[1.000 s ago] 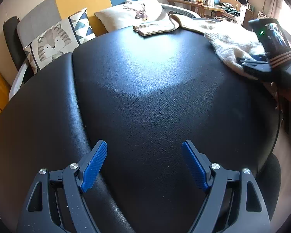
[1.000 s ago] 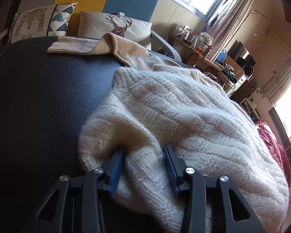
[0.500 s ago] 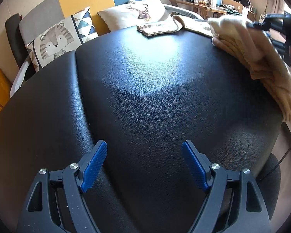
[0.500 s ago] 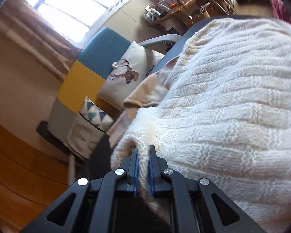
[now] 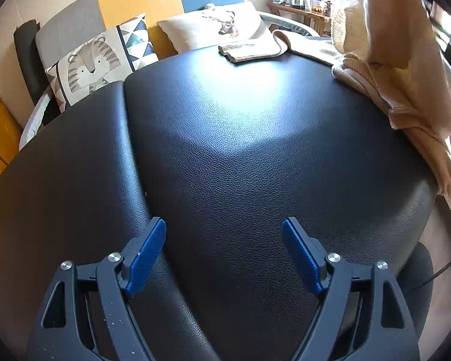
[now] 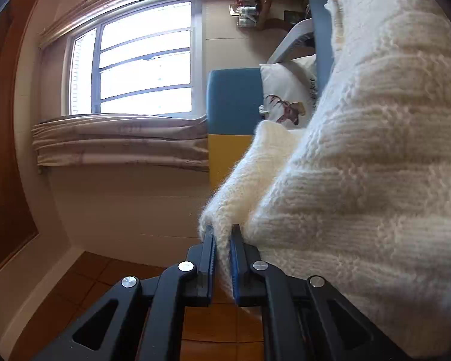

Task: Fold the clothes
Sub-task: 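Lift the sweater high with the right tool, shaking it out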

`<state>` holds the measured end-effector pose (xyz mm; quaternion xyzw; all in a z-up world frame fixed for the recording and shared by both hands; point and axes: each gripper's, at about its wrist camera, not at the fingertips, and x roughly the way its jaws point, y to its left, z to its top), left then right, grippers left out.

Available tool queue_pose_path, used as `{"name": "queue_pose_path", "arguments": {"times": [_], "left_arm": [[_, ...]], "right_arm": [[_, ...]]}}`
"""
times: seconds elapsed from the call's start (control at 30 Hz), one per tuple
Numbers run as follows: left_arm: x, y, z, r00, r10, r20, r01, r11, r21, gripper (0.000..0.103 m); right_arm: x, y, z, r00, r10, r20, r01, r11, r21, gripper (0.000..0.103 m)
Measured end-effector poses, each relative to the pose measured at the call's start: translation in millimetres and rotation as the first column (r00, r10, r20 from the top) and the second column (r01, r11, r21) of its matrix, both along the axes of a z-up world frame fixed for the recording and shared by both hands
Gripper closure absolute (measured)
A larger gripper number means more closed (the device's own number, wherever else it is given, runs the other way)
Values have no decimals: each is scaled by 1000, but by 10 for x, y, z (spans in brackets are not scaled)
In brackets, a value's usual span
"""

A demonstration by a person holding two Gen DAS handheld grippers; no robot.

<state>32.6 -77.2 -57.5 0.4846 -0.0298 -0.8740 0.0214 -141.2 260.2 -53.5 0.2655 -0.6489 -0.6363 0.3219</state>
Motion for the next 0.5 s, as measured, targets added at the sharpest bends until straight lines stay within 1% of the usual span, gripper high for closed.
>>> {"name": "queue_pose_path", "arguments": {"times": [0.13,0.2,0.23,0.27,0.4,0.43,0.47,0.5], "left_arm": [[15,-30,29,1000,7,-8,-7,1000,2,21],[23,-50,38,1000,11,-12,-11,1000,2,21],[25,-67,43,1000,15,-12,-15,1000,6,21],[27,-84,48,1000,19,-13,-19,1000,9,21],[66,-171,71,999,42,-17,-42,999,15,21],[89,-207,78,999,48,-22,-48,999,16,21],[111,-243,85,998,55,-27,-55,998,16,21],[134,-278,92,998,62,-32,-61,998,17,21]], "right_arm": [[-12,-118,214,997,27,-75,-32,997,-69,95],[40,-192,332,992,48,-119,-61,992,-110,97],[60,-254,406,989,57,-140,-73,991,-111,101],[85,-334,501,985,69,-159,-84,992,-89,102],[185,-652,881,965,121,-232,-124,992,2,101],[202,-709,935,964,128,-233,-119,991,53,101],[206,-728,922,971,123,-207,-93,984,152,92],[210,-747,908,977,116,-182,-68,966,250,83]]}}
